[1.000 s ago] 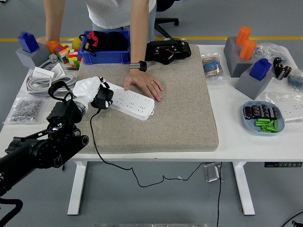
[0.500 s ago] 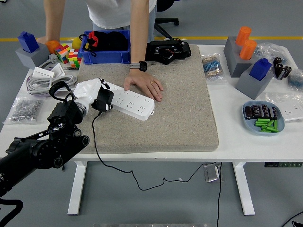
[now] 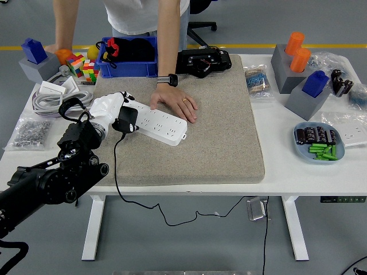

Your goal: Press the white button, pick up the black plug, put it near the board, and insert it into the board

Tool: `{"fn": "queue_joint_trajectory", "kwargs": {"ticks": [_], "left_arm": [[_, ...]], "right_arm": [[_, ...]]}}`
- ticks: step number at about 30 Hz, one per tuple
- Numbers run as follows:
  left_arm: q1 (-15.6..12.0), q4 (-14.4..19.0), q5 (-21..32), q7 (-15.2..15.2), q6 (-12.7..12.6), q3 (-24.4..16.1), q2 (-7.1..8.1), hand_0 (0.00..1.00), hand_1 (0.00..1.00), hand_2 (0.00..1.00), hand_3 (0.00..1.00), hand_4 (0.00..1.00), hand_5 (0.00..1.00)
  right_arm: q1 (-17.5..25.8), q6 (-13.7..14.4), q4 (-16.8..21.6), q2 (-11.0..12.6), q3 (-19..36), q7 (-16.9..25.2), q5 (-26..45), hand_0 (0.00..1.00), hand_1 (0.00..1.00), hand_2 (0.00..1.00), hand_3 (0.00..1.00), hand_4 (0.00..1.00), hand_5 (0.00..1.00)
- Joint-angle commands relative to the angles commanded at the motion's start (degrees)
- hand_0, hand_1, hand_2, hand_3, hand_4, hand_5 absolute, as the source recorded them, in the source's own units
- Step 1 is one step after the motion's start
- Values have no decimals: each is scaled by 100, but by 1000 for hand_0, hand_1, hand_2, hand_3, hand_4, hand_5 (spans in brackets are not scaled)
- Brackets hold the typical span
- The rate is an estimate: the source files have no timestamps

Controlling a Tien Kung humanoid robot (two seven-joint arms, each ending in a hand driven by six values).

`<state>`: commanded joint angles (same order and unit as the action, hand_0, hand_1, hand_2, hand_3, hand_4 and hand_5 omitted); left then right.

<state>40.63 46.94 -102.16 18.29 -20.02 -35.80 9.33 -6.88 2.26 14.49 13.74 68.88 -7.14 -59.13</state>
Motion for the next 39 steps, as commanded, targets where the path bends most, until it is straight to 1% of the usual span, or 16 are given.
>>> {"fn": "queue_joint_trajectory", "kwargs": {"ticks": [1, 10, 12, 13, 16, 18, 19, 22, 24, 25, 28, 29, 30, 31, 35, 39], "left_arm": [[-1, 0, 13, -2, -2, 0, 1, 800, 879, 845, 820, 998, 278], [-33, 133, 4, -20, -5, -90, 25, 808, 883, 854, 824, 998, 286], [-49, 224, -8, -10, 0, -125, 35, 808, 883, 854, 824, 998, 286], [-63, 294, -8, -15, -7, -151, 45, 827, 905, 881, 837, 998, 295], [-107, 525, -65, -46, -40, -252, 81, 827, 905, 881, 837, 998, 295], [-169, 759, -105, -179, -144, -327, 141, 827, 905, 881, 837, 998, 295], [-191, 836, -114, -226, -180, -347, 164, 876, 904, 862, 823, 998, 358], [-341, 1149, -107, -520, -395, -473, 300, 876, 904, 862, 823, 998, 358], [-448, 1286, -80, -688, -496, -550, 385, 876, 904, 862, 823, 998, 358], [-526, 1358, -61, -794, -554, -601, 440, 858, 869, 798, 763, 962, 394], [-732, 1487, 24, -1093, -706, -722, 576, 858, 869, 798, 763, 962, 394], [-844, 1506, 74, -1287, -770, -767, 643, 858, 869, 798, 763, 962, 394], [-896, 1511, 91, -1401, -795, -783, 677, 858, 869, 798, 763, 962, 394], [-944, 1512, 91, -1468, -806, -793, 709, 848, 837, 730, 718, 911, 410], [-1127, 1513, 93, -1550, -770, -765, 839, 848, 837, 730, 718, 911, 410], [-1224, 1530, 62, -1537, -747, -722, 895, 843, 842, 737, 711, 894, 419]], "right_arm": [[0, 0, 0, 1, -3, 0, 0, 760, 639, 622, 605, 655, 411], [9, -1, -4, -4, -1, -1, -3, 762, 640, 622, 605, 655, 411], [10, 0, -3, -3, 1, 0, -4, 762, 640, 622, 605, 655, 411], [11, -1, -2, -3, -2, 0, -3, 761, 639, 621, 605, 655, 411], [5, -2, 2, -2, -4, 1, -6, 761, 639, 621, 605, 655, 411], [3, -2, 2, -6, 12, 1, -13, 761, 639, 621, 605, 655, 411], [3, -2, 2, -6, 14, 1, -13, 762, 640, 621, 605, 655, 411], [-1, 1, -3, 0, 36, 1, -25, 762, 640, 621, 605, 655, 411], [-1, 2, -1, 4, 50, 3, -33, 762, 640, 621, 605, 655, 411], [0, 2, -2, 5, 58, 2, -37, 761, 640, 621, 605, 655, 409], [6, 4, -3, 7, 74, 3, -49, 761, 640, 621, 605, 655, 409], [11, 6, -3, 7, 83, 3, -56, 761, 640, 621, 605, 655, 409], [12, 6, -4, 7, 86, 3, -59, 761, 640, 621, 605, 655, 409], [13, 5, -5, 6, 87, 1, -61, 761, 640, 621, 605, 655, 409], [12, 7, 3, 10, 96, 4, -68, 761, 640, 621, 605, 655, 409], [12, 8, 11, 16, 94, 7, -67, 761, 640, 621, 605, 655, 408]]}}
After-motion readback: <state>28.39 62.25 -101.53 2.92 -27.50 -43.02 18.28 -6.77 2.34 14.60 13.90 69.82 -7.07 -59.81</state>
